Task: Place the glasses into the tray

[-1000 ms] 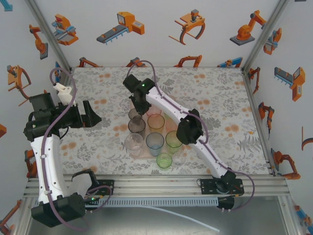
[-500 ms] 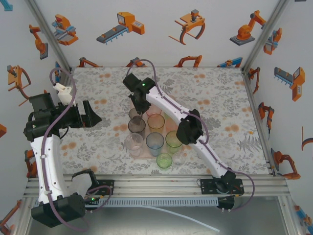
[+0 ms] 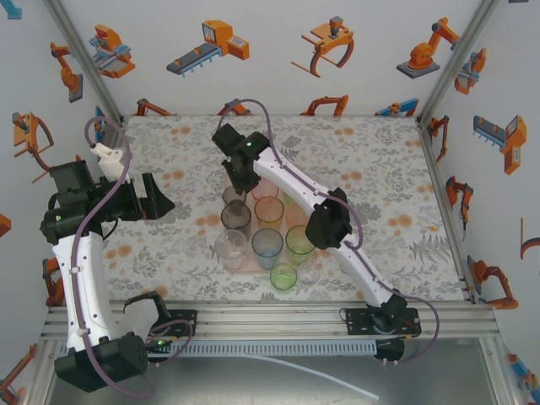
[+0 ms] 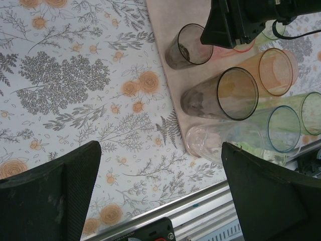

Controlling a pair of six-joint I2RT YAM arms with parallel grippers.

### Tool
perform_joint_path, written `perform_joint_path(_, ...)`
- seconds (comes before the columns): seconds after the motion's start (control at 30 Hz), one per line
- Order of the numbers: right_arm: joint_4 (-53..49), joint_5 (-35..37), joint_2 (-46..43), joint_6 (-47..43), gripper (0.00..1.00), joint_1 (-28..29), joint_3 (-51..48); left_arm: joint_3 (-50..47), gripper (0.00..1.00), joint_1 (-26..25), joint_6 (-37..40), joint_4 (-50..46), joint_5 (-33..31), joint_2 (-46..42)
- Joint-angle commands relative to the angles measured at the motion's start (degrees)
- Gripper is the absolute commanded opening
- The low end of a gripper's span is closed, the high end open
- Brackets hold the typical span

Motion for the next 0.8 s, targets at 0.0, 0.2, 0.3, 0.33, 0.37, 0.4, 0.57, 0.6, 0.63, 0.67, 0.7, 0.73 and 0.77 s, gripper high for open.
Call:
perform_joint_path(0.0, -1.5, 1.3, -4.9, -1.0, 0.30, 0.4, 2.1, 0.2, 0.97, 0.4, -0.8, 0.7, 2.1, -0.7)
perform_joint_path(0.2, -1.5, 2.0, -6.5, -1.7, 0.30, 0.5, 2.9, 0.4, 0.97, 0.4, -0.8, 0.7, 1.9, -0.8)
perform_joint_path(0.3, -1.5, 2.6, -7.6, -2.1, 0.31, 0.4, 3.4, 0.5, 0.97, 0.4, -0.8, 0.5, 1.8, -0.7)
perform_joint_path(0.33, -1.4, 2.7, -7.8, -2.2, 0.31, 0.4, 3.6, 0.6, 0.97, 0.4, -0.8, 0.5, 1.8, -0.7)
perform_joint_path(0.37, -1.4, 2.9, -8.2, -2.3, 0.31, 0.4, 3.8, 0.8, 0.97, 0.4, -0.7, 0.3, 1.6, -0.6)
perform_joint_path(0.4, -1.3, 3.0, -8.6, -2.5, 0.31, 0.4, 4.0, 0.9, 0.97, 0.4, -0.5, 0.0, 1.5, -0.5)
perform_joint_path(0.57, -1.3, 4.7, -11.5, -3.5, 0.31, 0.4, 4.1, 2.3, 0.97, 0.4, 0.7, -1.2, 0.1, -0.2)
perform_joint_path(0.6, -1.3, 5.5, -12.4, -4.0, 0.31, 0.4, 4.2, 2.8, 0.97, 0.4, 1.0, -1.5, -0.1, -0.3)
perform_joint_path(0.63, -1.3, 6.4, -13.1, -4.2, 0.31, 0.3, 4.1, 3.0, 0.97, 0.4, 1.3, -1.6, -0.4, -0.3)
perform_joint_path(0.67, -1.3, 7.1, -14.1, -4.5, 0.31, 0.3, 4.1, 3.3, 0.97, 0.2, 1.6, -1.8, -0.8, -0.4)
perform_joint_path(0.7, -1.3, 7.9, -15.2, -4.6, 0.31, 0.2, 4.0, 3.8, 0.97, 0.1, 1.9, -2.2, -1.1, -0.5)
perform_joint_path(0.73, -1.2, 8.6, -16.0, -4.6, 0.31, 0.0, 3.9, 4.2, 0.97, -0.1, 2.4, -2.7, -1.2, -0.4)
perform_joint_path(0.77, -1.3, 9.1, -17.1, -4.5, 0.32, -0.1, 3.8, 4.6, 0.97, -0.3, 2.7, -3.2, -1.4, -0.4)
